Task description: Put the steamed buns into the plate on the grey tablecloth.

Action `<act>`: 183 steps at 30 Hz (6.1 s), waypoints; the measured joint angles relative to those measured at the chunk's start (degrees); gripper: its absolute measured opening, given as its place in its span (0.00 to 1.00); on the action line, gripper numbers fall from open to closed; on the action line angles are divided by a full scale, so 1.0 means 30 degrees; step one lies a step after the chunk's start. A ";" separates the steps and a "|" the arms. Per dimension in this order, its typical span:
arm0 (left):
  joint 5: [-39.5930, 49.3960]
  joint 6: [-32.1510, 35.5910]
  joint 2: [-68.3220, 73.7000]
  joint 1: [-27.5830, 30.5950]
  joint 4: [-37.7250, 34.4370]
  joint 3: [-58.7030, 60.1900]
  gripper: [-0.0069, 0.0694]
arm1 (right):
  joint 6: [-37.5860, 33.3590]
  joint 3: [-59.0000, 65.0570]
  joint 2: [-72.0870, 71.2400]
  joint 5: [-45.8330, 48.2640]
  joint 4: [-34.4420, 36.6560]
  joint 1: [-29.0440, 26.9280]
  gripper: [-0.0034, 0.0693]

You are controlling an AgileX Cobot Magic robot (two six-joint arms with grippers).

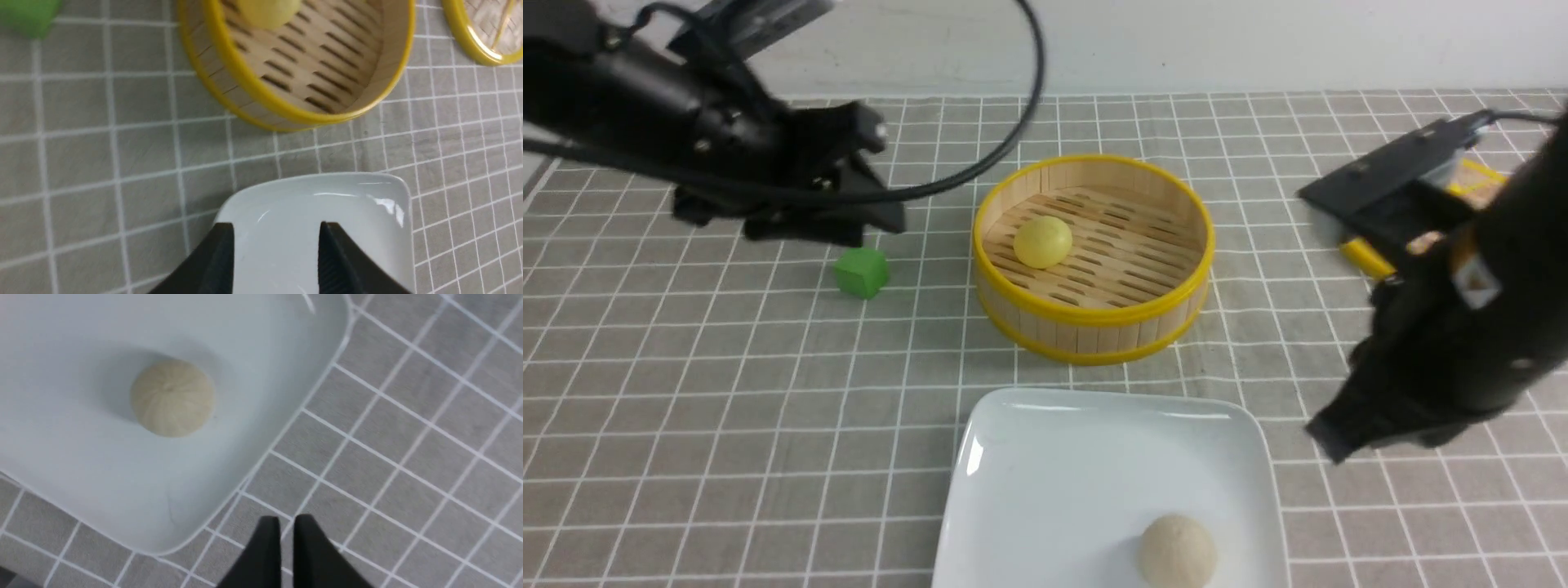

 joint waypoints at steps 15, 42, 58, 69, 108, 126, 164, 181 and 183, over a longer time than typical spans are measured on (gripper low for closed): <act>0.2064 -0.2474 1.2086 -0.4845 0.7240 -1.4079 0.71 | 0.1277 0.2400 -0.4707 0.0549 0.0522 -0.0164 0.03; 0.2316 -0.4936 1.2512 -0.4867 0.7262 -1.5194 0.12 | 0.1631 0.2400 -0.4725 0.0531 0.0127 -0.0164 0.04; 0.5224 -0.4612 0.0316 -0.4862 0.6752 -0.4911 0.12 | 0.1639 0.2432 -0.4995 0.0531 -0.0586 -0.0164 0.05; -0.1082 -0.3134 -0.0359 -0.8324 0.3434 0.4734 0.14 | 0.1639 0.3057 -0.6963 0.0531 -0.0623 -0.0164 0.05; -0.1029 -0.4088 -0.1502 -0.9094 0.6715 0.2334 0.09 | 0.1361 1.5732 -2.0377 -1.7115 -0.3842 -0.0164 0.08; -0.1443 -0.4145 -0.1522 -0.9094 0.7315 0.2334 0.09 | 0.1361 1.6652 -2.0501 -1.7215 -0.3618 -0.0234 0.09; 0.4527 -0.5096 -1.3162 -0.9094 1.3160 0.2801 0.10 | 0.1354 2.3596 -2.5725 -1.5858 -0.3055 -1.3135 0.17; -1.0571 -1.0899 -2.4645 -0.9094 1.1698 1.9197 0.11 | 0.1354 2.3582 -2.5725 -1.5858 -0.3041 -1.3135 0.20; -1.1895 -1.1267 -2.4764 -0.9094 1.1698 2.0000 0.11 | 0.1354 2.3582 -2.5725 -1.5858 -0.3041 -1.3135 0.20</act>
